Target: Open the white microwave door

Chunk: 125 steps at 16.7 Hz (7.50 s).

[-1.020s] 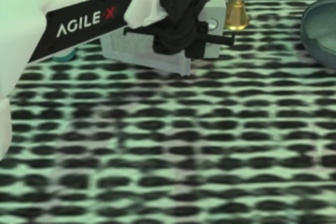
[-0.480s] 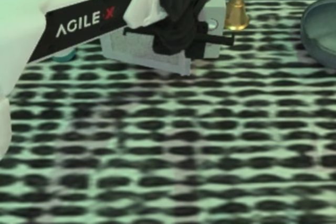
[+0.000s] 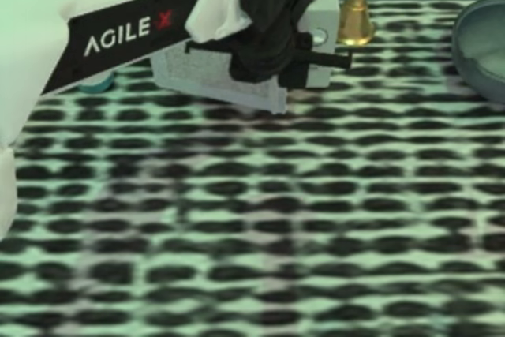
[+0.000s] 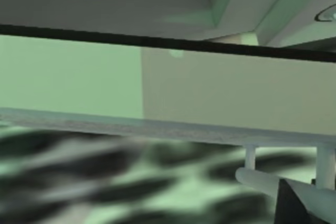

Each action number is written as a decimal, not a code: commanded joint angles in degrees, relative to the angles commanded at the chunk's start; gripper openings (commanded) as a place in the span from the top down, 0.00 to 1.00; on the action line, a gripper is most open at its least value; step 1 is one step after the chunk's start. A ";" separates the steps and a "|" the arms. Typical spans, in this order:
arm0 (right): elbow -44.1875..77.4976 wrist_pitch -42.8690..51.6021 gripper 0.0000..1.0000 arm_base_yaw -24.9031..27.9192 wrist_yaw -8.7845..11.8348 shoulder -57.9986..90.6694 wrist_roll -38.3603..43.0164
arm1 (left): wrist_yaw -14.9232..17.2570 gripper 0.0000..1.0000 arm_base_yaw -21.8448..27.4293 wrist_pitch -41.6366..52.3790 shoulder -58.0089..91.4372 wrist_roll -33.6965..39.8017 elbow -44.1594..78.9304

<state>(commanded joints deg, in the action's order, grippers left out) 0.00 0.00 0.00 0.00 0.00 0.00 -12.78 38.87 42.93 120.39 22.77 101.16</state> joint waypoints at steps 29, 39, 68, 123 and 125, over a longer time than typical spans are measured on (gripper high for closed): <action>0.00 0.00 0.00 0.00 0.00 0.00 0.00 | 1.41 1.00 -0.36 -1.88 -2.41 -2.75 -3.71; 0.00 0.00 0.00 0.00 0.00 0.00 0.00 | 2.98 1.00 -0.83 -3.64 -4.83 -5.71 -7.35; 0.00 0.00 0.00 0.00 0.00 0.00 0.00 | 4.31 1.00 -1.06 -4.77 -6.49 -7.77 -9.74; 0.00 0.00 0.00 0.00 0.00 0.00 0.00 | 6.80 1.00 -2.24 -6.80 -9.89 -12.61 -14.63; 0.00 0.00 0.00 0.00 0.00 0.00 0.00 | 6.80 1.00 -2.24 -6.80 -9.89 -12.61 -14.63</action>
<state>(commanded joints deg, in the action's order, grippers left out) 0.00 0.00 0.00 0.00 0.00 0.00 -5.99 36.63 36.12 110.50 10.15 86.53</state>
